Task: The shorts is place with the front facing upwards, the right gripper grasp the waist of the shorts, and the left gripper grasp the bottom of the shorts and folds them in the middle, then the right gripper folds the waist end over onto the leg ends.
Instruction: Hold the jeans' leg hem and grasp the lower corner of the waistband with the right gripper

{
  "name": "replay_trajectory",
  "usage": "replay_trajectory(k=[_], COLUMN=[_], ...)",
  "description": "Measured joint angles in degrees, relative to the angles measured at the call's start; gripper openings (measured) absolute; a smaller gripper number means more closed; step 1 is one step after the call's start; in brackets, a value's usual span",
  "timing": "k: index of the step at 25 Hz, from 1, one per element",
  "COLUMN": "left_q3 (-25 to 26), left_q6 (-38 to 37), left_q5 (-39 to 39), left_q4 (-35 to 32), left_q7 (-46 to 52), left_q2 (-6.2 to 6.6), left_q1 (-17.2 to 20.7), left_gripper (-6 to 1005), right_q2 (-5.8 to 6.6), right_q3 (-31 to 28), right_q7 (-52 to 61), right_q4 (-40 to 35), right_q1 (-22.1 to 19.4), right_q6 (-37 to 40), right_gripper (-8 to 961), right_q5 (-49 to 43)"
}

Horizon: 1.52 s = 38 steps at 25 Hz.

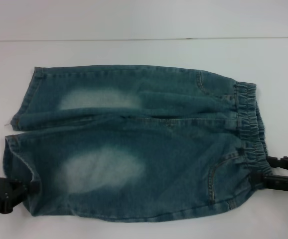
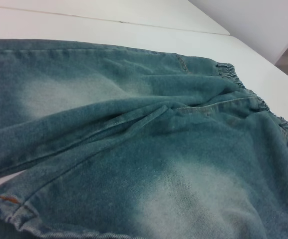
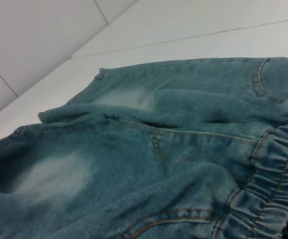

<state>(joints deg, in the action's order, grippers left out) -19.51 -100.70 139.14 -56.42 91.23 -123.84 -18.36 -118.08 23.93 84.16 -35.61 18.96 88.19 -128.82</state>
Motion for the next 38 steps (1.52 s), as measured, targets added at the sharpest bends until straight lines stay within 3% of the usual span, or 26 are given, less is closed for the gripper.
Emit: replay_trajectory(k=[10, 38], left_q3=[-0.03, -1.60], left_q6=[0.40, 1.56], left_q5=[0.33, 0.43], left_q4=[0.19, 2.38], left_q7=[0.00, -0.18], left_q2=[0.00, 0.18], left_q1=[-0.59, -1.06], left_gripper=[-1, -1], right_q2=[-1.06, -0.45], right_q3=[1.90, 0.43], right_q7=[-0.03, 3.32], right_q4=[0.11, 0.11], right_q1=[0.98, 0.14], right_q6=[-1.08, -0.75], right_gripper=[915, 915], right_q5=[0.34, 0.07])
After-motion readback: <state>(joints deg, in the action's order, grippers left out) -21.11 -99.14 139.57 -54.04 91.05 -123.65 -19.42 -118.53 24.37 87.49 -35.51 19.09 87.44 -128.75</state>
